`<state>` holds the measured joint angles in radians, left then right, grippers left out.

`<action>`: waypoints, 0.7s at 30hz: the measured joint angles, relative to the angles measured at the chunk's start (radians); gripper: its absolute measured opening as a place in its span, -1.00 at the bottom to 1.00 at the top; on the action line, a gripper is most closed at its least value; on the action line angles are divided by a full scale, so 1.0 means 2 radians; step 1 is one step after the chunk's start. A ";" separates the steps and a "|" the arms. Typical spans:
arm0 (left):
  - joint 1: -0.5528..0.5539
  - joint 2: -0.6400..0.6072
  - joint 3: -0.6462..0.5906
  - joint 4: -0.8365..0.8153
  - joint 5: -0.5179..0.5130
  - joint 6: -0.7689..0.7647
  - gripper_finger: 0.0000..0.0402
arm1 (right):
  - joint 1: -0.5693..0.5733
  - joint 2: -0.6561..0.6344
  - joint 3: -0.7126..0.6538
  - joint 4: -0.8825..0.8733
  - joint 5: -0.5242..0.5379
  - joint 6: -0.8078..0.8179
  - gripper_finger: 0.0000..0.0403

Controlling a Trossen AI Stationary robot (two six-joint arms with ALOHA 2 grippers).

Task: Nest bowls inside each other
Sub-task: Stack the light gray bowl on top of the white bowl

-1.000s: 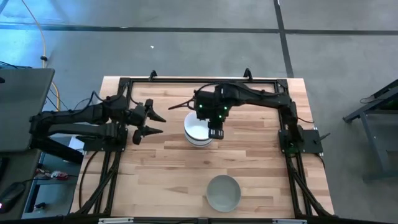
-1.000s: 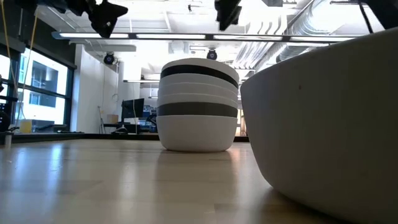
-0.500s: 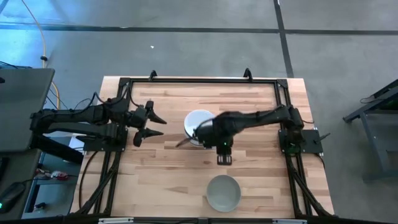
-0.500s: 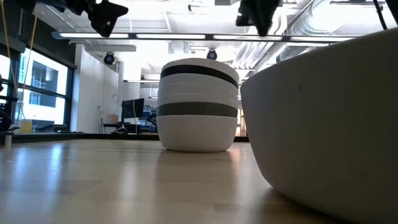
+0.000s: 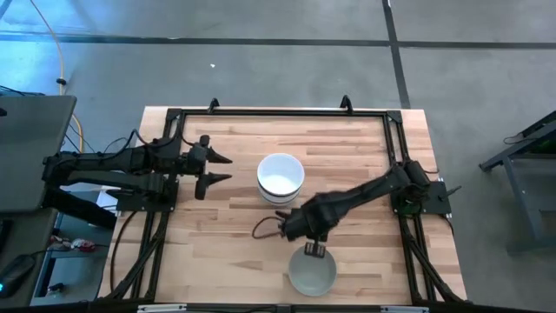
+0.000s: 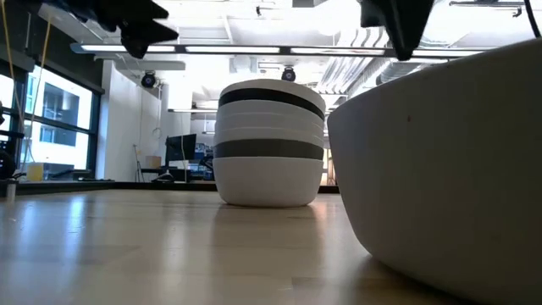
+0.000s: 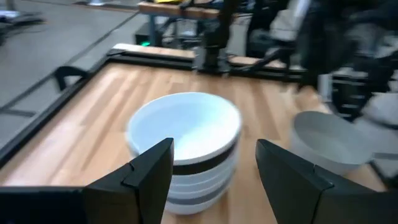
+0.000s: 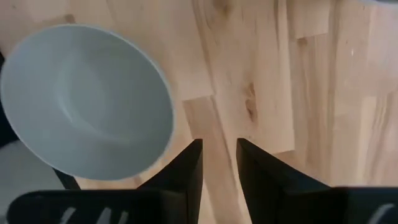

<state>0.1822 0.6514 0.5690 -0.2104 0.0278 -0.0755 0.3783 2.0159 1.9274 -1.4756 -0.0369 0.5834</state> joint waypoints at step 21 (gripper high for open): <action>0.000 0.000 0.000 -0.005 -0.021 -0.009 0.07 | 0.086 0.000 -0.077 0.072 0.034 0.272 -0.56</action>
<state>0.1822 0.6506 0.5690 -0.2207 -0.0145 -0.0932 0.5510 2.0156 1.7737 -1.3322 0.0318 1.1266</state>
